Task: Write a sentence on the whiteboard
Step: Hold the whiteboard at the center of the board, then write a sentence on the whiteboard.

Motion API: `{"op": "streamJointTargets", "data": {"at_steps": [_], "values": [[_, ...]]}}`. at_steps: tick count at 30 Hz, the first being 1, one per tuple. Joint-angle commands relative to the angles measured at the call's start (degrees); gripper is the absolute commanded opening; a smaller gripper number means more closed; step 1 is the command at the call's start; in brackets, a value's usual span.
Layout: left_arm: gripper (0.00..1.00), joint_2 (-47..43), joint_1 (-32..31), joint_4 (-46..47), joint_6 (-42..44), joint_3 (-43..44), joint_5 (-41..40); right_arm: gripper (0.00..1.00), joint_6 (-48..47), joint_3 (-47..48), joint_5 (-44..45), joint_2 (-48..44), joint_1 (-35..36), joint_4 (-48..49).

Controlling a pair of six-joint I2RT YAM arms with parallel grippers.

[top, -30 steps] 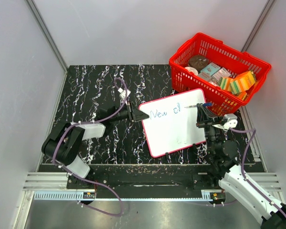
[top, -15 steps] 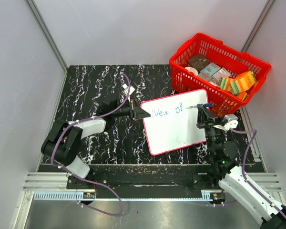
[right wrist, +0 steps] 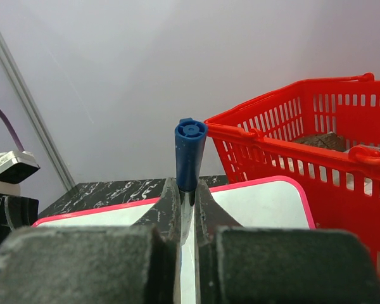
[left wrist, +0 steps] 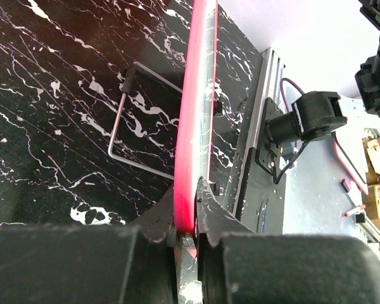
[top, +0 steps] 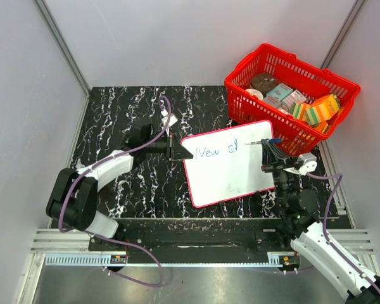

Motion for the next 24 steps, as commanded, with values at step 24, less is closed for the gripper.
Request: {"op": "streamJointTargets", "data": {"at_steps": [24], "values": [[0.0,0.3,-0.1,-16.1,19.3,4.2,-8.8,0.0,-2.7,-1.7,-5.3,13.6,-0.1,15.8]]}}
